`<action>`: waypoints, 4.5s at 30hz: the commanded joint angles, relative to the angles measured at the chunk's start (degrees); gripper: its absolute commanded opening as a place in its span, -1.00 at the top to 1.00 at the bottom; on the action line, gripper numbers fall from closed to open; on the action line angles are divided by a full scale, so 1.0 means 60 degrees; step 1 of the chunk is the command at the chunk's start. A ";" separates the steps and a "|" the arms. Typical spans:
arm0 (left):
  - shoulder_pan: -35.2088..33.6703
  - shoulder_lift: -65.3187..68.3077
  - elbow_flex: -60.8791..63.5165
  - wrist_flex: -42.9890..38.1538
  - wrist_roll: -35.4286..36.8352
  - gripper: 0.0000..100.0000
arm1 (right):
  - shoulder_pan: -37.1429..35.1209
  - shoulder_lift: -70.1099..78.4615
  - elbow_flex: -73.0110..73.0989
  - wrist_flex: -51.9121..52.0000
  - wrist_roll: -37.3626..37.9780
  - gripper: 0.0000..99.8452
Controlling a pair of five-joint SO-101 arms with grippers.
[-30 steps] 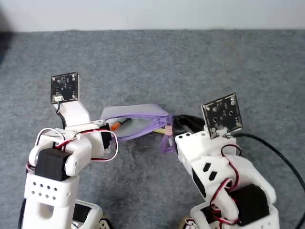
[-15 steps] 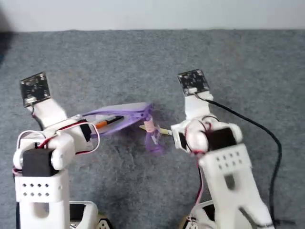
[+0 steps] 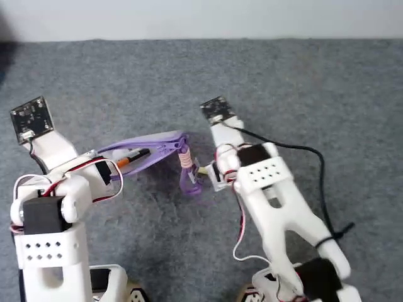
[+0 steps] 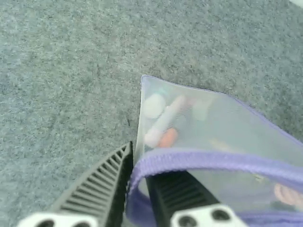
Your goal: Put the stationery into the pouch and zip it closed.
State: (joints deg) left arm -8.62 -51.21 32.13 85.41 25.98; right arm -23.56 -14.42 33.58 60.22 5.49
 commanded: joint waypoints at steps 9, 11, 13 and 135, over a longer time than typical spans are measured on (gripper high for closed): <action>-0.0015 -0.0073 -0.0549 0.0015 0.0117 0.98 | -0.0505 0.1853 -0.0161 -0.2000 0.0117 0.49; -0.0015 -0.0073 -0.0549 0.0015 0.0117 0.98 | -0.0462 0.2322 -0.0396 -0.2073 0.0117 0.49; -0.0015 -0.0073 -0.0549 0.0015 0.0117 0.98 | -0.0359 0.2864 -0.0879 -0.2000 0.0059 0.49; 0.2857 0.2813 -0.2938 0.1011 0.0337 0.98 | -0.1062 -0.8139 -0.0821 0.0330 -0.1480 0.71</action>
State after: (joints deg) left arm 7.91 -35.12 16.22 91.21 27.38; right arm -33.85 -62.68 33.49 55.65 0.31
